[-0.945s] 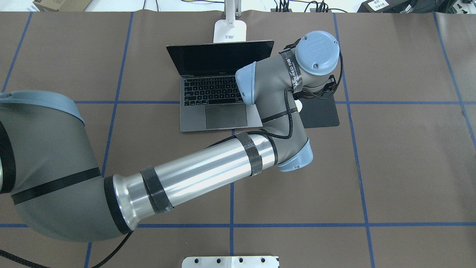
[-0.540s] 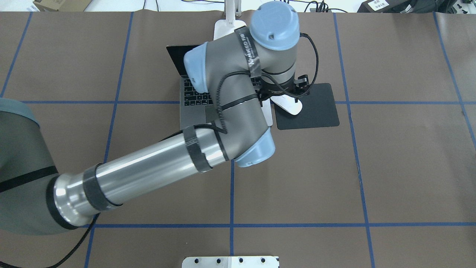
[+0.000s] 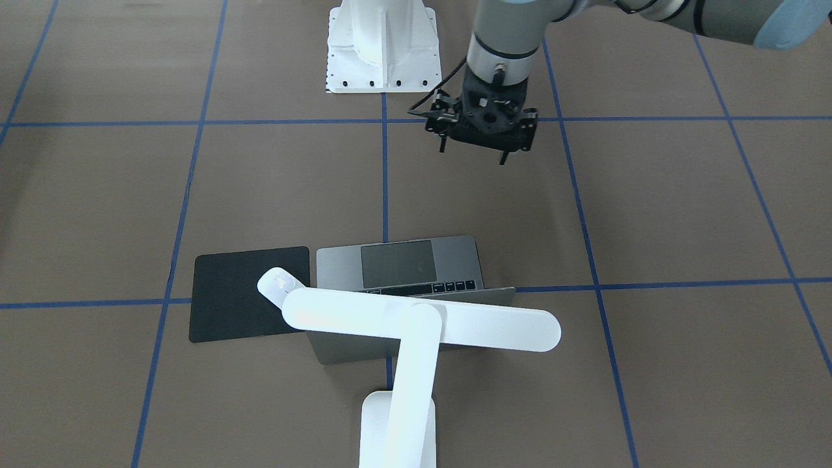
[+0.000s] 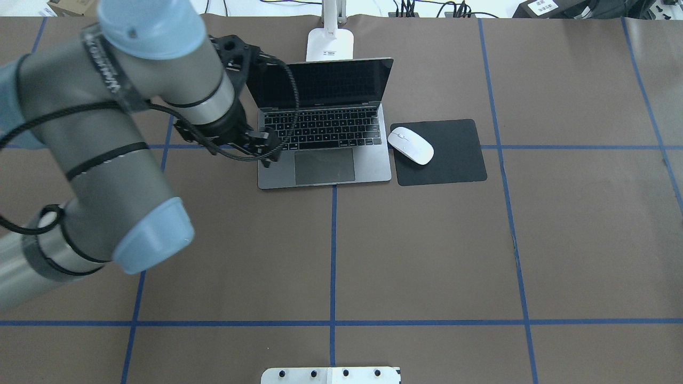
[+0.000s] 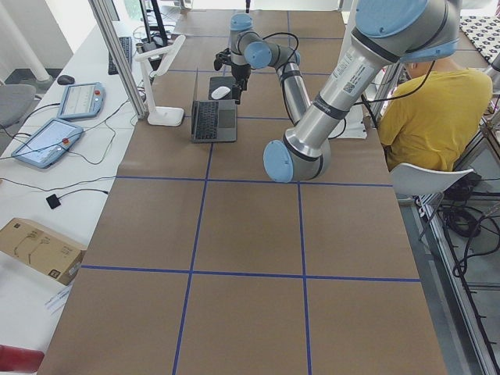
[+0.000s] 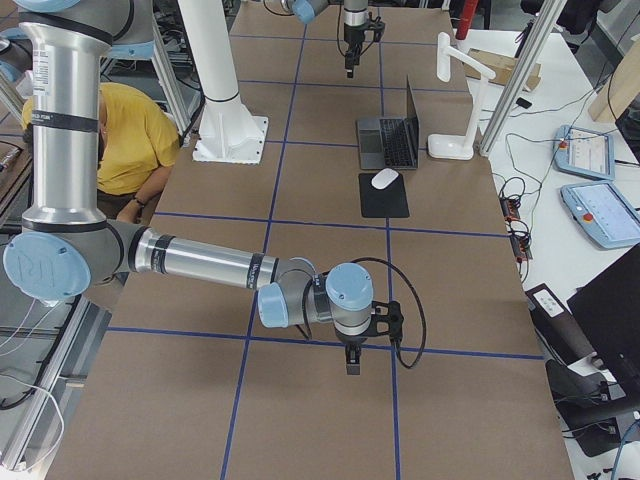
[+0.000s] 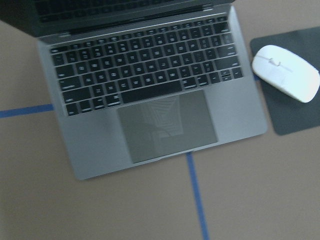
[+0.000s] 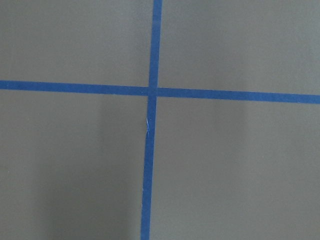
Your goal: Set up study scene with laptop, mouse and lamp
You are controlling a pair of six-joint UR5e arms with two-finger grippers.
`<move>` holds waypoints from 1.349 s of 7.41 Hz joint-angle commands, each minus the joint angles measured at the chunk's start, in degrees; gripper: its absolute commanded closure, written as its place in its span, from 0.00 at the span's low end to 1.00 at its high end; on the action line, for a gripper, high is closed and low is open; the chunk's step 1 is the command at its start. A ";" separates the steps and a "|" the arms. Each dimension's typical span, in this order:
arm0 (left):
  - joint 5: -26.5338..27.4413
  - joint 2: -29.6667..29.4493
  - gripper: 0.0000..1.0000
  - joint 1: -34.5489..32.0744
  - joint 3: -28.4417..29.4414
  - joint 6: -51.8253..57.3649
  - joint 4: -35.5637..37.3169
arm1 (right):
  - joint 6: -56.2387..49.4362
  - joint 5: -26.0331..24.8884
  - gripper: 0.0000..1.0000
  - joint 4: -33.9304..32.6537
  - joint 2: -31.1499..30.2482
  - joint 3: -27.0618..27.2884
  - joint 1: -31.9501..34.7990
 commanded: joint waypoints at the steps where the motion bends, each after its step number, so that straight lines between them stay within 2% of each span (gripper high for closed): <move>1: -5.54 13.53 0.01 -11.95 -6.04 22.87 4.54 | -1.01 0.14 0.00 -9.16 0.49 5.04 2.01; 2: -9.06 19.51 0.01 -20.01 -5.35 35.51 4.54 | -1.01 -0.30 0.00 -16.01 1.10 9.69 2.10; 4: -11.20 29.97 0.01 -32.52 -4.12 50.69 4.19 | -1.01 -0.74 0.00 -18.10 1.10 11.50 2.01; 5: -9.81 35.68 0.00 -36.49 -2.90 52.06 4.01 | -1.09 -0.83 0.00 -18.10 1.19 11.32 2.01; 7: -9.88 38.19 0.00 -43.44 -0.34 52.16 2.87 | -1.10 -0.83 0.00 -17.92 0.93 11.41 2.01; 8: -11.19 41.51 0.01 -45.56 -0.60 52.51 -0.18 | -1.10 -0.83 0.00 -17.84 0.67 11.32 2.01; 10: -13.74 52.66 0.00 -46.64 0.10 52.43 -16.30 | -1.10 -0.83 0.00 -17.75 0.40 11.32 2.01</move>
